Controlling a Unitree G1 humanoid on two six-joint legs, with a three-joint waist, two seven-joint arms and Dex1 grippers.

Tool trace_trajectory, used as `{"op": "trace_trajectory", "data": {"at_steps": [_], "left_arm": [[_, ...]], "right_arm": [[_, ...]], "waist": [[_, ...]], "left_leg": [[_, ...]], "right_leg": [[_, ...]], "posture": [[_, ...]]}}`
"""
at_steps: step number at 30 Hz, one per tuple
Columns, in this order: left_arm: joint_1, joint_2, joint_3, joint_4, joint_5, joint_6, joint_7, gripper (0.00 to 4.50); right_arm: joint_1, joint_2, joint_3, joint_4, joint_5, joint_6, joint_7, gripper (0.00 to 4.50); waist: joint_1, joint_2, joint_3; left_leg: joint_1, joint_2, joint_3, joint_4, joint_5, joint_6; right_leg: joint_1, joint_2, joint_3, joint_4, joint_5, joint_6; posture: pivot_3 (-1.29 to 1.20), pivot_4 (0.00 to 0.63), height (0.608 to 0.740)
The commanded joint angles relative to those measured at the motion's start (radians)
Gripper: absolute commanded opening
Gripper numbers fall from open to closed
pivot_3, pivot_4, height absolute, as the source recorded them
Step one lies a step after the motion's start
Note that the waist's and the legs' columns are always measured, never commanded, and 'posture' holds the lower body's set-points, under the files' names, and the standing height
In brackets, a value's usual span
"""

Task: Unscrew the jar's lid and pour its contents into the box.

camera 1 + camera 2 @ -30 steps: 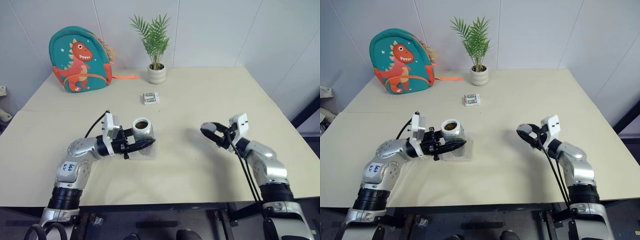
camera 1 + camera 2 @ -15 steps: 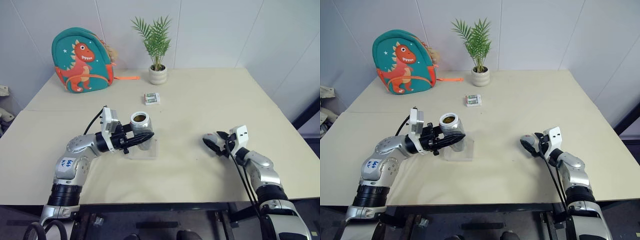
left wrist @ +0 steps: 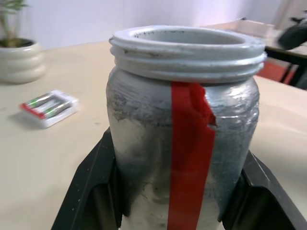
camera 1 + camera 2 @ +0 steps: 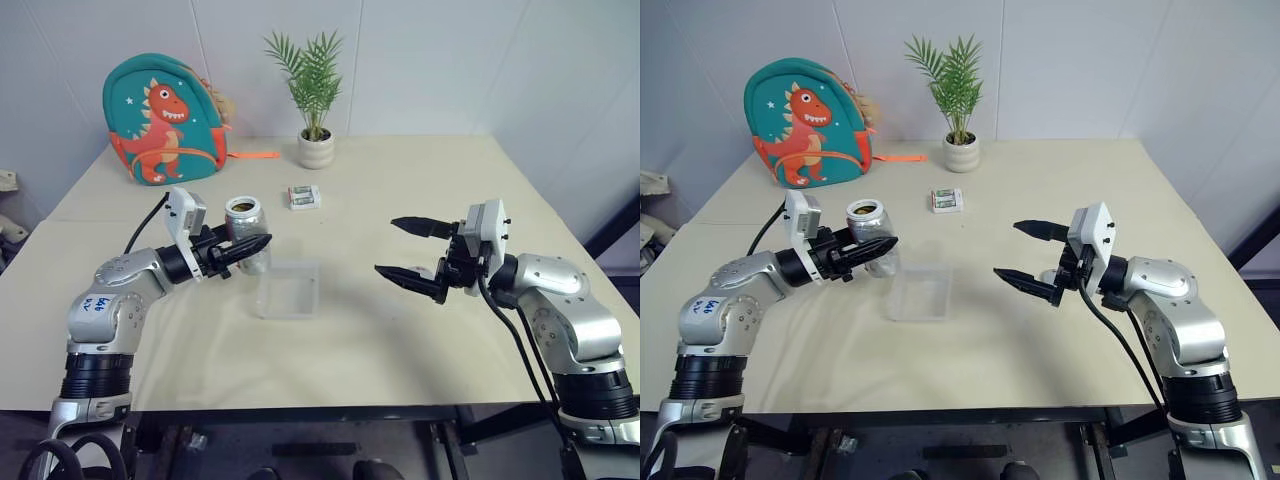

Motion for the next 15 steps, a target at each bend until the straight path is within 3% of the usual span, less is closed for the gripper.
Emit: {"op": "trace_trajectory", "data": {"at_steps": [1,5,15], "left_arm": [[0.000,0.042,0.011,-0.068,0.015,-0.031,-0.018,1.98],[0.058,0.059,0.032,-0.083,0.019,-0.039,-0.013,1.98],[0.135,0.107,-0.003,-0.061,0.200,-0.283,-0.003,1.98]], "right_arm": [[-0.025,-0.039,-0.013,-0.082,0.042,0.042,0.020,4.45],[-0.013,-0.031,-0.017,-0.106,0.058,0.075,-0.011,4.45],[-0.004,0.026,0.011,-0.063,0.037,0.055,-0.048,4.45]], "waist": [[0.001,0.000,0.000],[0.000,0.000,0.000],[-0.002,0.000,0.000]], "left_leg": [[0.000,0.000,0.000,0.000,0.000,0.000],[-0.001,0.000,0.000,-0.001,0.000,0.000],[-0.001,0.001,0.001,-0.001,0.000,0.000]], "right_leg": [[0.000,0.000,0.000,0.000,0.000,0.000],[0.000,0.000,0.000,-0.001,0.000,0.000],[-0.001,0.000,0.000,-0.001,0.000,-0.001]], "posture": [[0.00,0.150,0.740],[0.00,0.150,0.740],[0.00,0.150,0.740]]}}
